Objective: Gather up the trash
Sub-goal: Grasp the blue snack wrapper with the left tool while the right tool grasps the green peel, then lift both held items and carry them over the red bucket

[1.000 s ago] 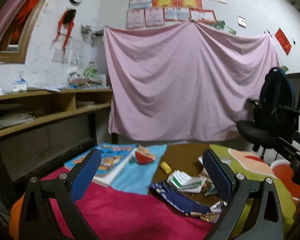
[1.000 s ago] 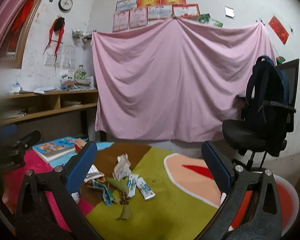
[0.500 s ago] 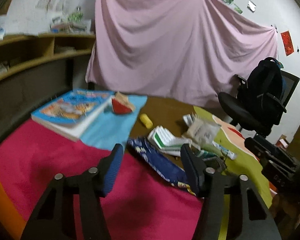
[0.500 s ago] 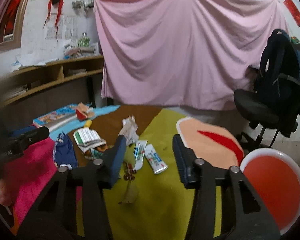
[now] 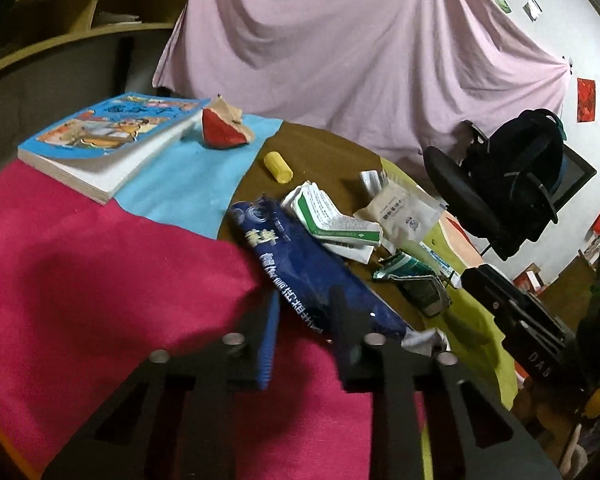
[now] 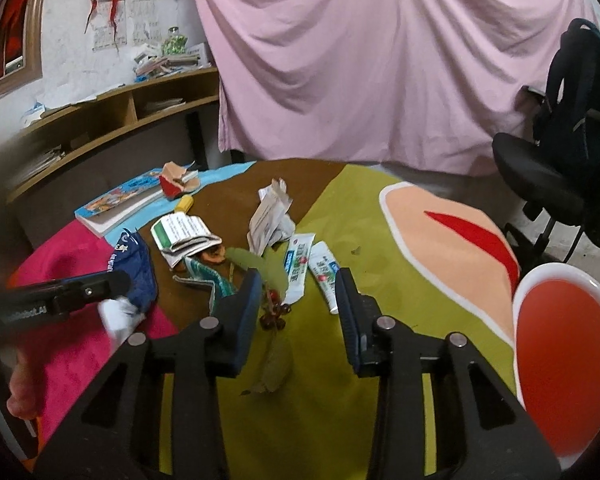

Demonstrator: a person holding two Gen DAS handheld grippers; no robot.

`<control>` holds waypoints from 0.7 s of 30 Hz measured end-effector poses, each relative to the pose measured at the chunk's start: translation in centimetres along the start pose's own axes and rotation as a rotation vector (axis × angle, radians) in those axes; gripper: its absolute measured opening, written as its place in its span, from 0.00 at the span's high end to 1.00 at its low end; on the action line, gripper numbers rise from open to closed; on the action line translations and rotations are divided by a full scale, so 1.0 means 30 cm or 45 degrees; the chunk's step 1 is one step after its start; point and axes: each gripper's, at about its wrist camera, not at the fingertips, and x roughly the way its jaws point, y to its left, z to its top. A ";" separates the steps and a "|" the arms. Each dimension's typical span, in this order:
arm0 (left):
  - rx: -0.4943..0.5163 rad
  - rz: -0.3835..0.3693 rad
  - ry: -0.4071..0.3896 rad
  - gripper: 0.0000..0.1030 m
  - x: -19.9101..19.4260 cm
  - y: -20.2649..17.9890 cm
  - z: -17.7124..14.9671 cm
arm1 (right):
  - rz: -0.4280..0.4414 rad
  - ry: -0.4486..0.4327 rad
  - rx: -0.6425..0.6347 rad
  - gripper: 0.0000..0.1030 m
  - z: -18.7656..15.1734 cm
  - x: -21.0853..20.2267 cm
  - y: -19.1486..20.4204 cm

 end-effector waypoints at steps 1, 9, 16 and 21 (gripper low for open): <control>-0.007 -0.009 0.000 0.88 -0.004 0.006 0.001 | 0.007 0.008 -0.004 0.36 0.000 0.004 0.003; 0.023 -0.039 -0.045 0.96 -0.050 -0.004 -0.008 | 0.058 0.105 -0.021 0.50 -0.003 0.054 0.013; 0.066 -0.053 -0.066 0.98 -0.065 -0.026 -0.011 | 0.112 0.189 -0.031 0.58 0.001 0.107 0.022; 0.093 -0.060 -0.095 1.00 -0.072 -0.045 -0.012 | 0.133 0.196 0.000 0.65 0.000 0.111 0.009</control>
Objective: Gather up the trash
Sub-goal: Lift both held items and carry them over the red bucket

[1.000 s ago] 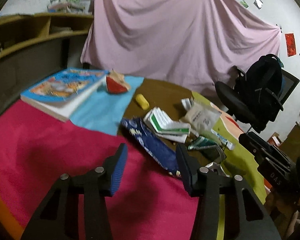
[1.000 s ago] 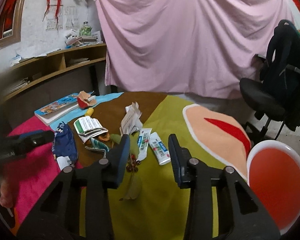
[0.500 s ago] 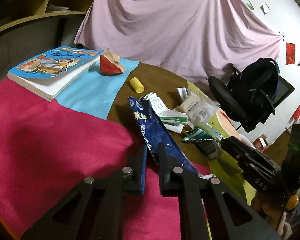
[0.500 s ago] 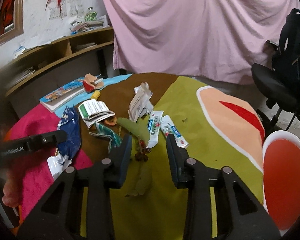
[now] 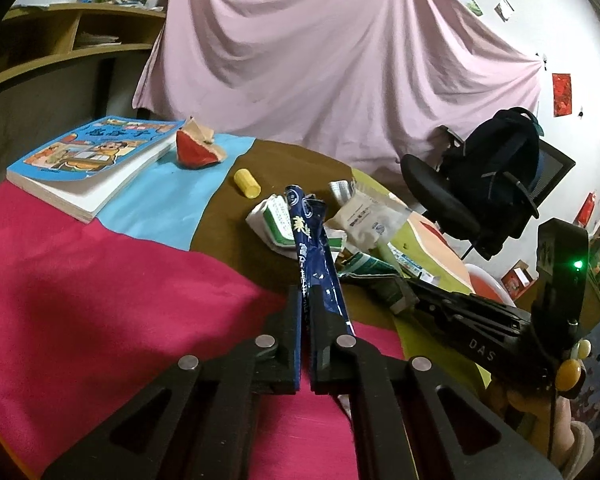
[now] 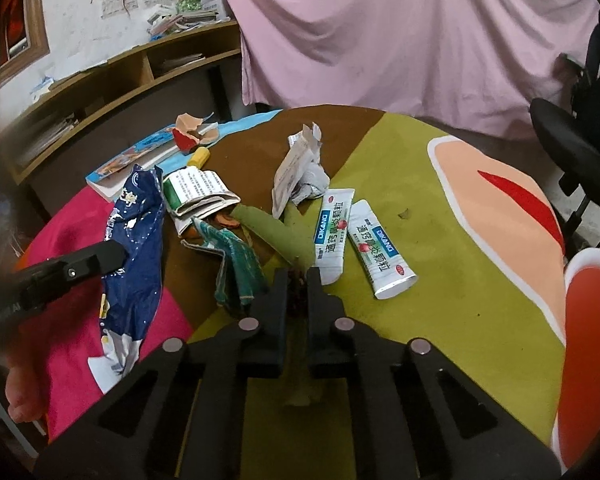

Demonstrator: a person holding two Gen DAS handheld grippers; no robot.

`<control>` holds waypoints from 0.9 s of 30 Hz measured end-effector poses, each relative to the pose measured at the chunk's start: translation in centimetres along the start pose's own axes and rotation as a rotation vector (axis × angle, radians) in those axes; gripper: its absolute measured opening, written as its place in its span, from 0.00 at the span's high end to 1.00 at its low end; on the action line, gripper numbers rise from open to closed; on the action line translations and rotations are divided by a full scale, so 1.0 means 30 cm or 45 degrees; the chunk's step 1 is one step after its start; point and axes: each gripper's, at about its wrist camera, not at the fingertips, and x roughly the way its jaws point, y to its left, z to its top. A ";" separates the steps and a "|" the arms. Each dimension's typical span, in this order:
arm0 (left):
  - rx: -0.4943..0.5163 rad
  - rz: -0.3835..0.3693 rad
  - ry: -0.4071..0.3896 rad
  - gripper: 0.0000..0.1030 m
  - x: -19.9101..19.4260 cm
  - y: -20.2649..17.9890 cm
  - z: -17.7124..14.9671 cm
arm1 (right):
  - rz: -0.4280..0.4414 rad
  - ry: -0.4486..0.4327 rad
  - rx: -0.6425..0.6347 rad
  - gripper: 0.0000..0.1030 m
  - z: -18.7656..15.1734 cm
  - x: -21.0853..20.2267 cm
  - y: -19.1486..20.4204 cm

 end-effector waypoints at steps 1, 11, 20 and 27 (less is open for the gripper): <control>0.005 0.003 -0.012 1.00 -0.005 -0.004 -0.001 | -0.003 -0.009 -0.004 0.65 -0.001 -0.006 0.001; 0.138 0.111 -0.254 1.00 -0.128 -0.113 -0.040 | -0.093 -0.364 -0.080 0.65 -0.045 -0.202 0.053; 0.398 0.017 -0.554 1.00 -0.221 -0.396 -0.005 | -0.219 -0.784 -0.033 0.65 -0.102 -0.472 0.023; 0.543 -0.127 -0.596 1.00 -0.146 -0.626 0.011 | -0.405 -0.973 0.090 0.65 -0.132 -0.650 -0.094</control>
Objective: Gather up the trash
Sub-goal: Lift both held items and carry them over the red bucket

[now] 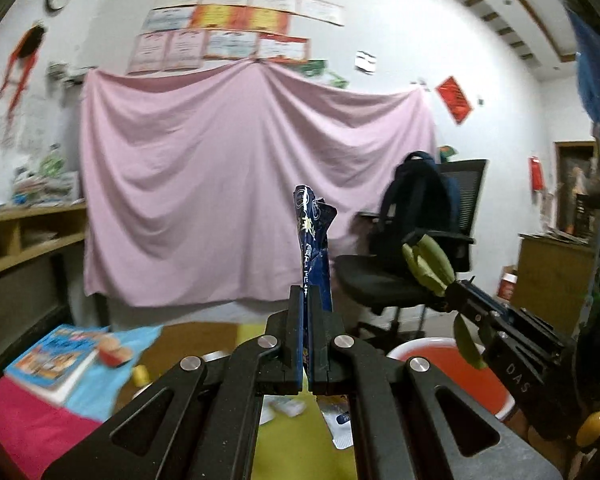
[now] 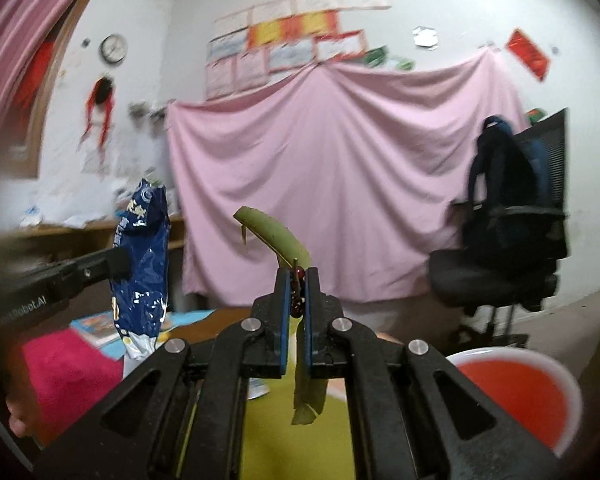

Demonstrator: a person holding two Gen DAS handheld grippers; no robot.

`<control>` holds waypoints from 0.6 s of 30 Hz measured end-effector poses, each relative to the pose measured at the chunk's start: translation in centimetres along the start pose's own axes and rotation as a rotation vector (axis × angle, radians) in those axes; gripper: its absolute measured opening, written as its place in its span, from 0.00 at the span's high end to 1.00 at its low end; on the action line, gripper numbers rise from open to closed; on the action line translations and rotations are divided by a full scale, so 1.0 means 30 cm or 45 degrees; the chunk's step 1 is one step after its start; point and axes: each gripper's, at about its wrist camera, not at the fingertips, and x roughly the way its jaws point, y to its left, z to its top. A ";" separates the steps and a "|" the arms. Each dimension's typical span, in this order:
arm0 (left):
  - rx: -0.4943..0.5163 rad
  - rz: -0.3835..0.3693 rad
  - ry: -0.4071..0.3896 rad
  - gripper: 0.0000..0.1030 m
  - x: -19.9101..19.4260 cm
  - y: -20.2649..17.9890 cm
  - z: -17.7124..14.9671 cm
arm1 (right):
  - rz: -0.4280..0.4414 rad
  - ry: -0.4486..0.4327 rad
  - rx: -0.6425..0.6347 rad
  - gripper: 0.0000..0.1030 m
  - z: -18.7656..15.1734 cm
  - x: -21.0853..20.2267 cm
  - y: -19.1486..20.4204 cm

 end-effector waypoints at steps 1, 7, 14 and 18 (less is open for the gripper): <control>0.006 -0.032 -0.006 1.00 0.028 -0.037 0.005 | -0.029 -0.010 0.011 0.65 0.006 -0.013 -0.026; 0.005 -0.175 0.015 1.00 0.166 -0.213 0.016 | -0.204 -0.016 0.076 0.65 0.013 -0.081 -0.202; -0.041 -0.275 0.204 1.00 0.373 -0.383 -0.011 | -0.347 0.095 0.171 0.65 -0.019 -0.078 -0.365; -0.081 -0.281 0.336 1.00 0.498 -0.428 -0.025 | -0.379 0.197 0.250 0.65 -0.057 -0.046 -0.447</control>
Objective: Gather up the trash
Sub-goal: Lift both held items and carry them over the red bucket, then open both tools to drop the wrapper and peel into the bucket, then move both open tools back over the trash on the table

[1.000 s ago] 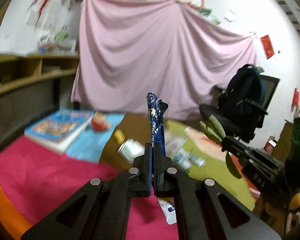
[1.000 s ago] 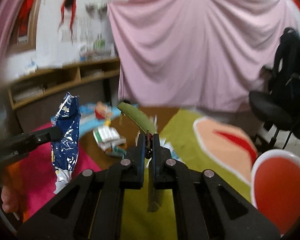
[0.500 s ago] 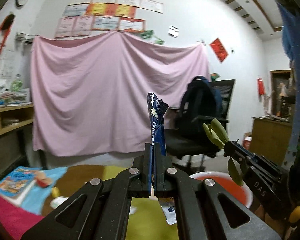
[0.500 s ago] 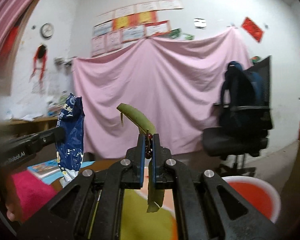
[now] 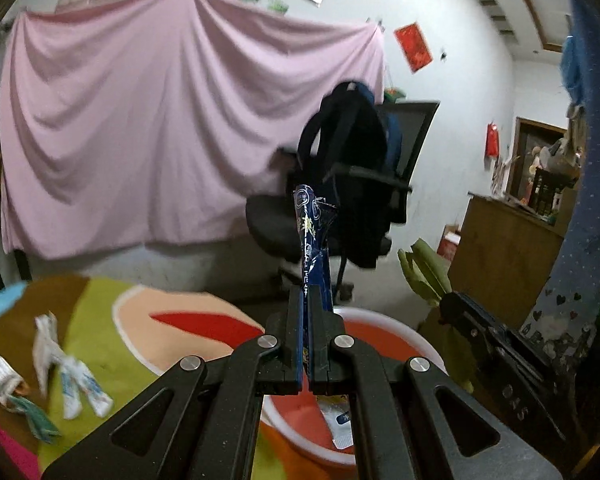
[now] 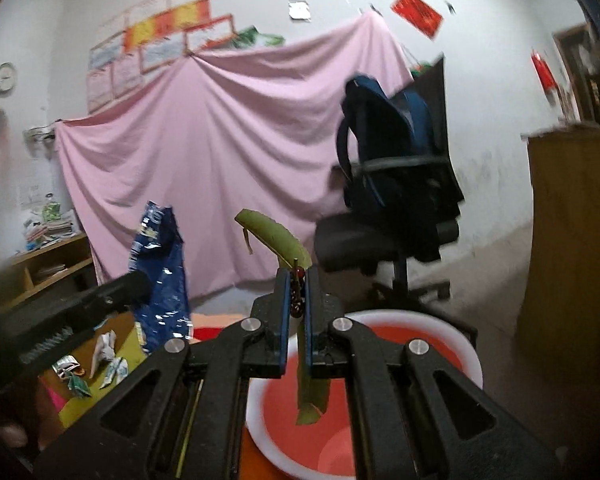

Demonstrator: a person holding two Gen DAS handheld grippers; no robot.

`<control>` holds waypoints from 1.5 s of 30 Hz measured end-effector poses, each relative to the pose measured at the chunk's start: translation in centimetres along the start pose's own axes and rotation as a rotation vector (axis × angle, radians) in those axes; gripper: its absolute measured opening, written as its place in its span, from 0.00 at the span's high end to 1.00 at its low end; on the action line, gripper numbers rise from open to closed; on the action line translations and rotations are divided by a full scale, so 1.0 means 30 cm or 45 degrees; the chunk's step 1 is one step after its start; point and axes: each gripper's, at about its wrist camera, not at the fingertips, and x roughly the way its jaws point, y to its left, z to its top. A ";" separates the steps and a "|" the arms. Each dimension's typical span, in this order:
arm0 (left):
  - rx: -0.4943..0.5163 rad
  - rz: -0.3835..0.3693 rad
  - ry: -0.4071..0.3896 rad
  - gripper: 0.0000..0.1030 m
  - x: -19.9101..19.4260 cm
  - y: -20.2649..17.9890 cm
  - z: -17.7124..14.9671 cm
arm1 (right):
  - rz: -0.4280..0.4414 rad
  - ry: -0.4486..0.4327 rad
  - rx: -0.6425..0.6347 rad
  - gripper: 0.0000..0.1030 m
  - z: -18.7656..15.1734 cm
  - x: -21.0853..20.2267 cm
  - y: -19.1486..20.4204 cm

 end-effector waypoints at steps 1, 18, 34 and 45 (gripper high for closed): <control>-0.021 -0.008 0.029 1.00 0.025 0.001 0.001 | -0.008 0.014 0.005 0.64 -0.008 0.014 -0.012; -0.168 -0.051 0.258 0.75 0.193 0.066 -0.018 | -0.071 0.202 0.150 0.52 -0.065 0.110 -0.136; -0.185 0.169 -0.068 0.47 -0.199 0.269 -0.006 | 0.071 -0.036 0.074 0.05 0.013 0.005 0.010; -0.145 0.409 -0.331 0.03 -0.528 0.427 -0.069 | 0.275 -0.243 -0.015 0.00 0.026 -0.082 0.230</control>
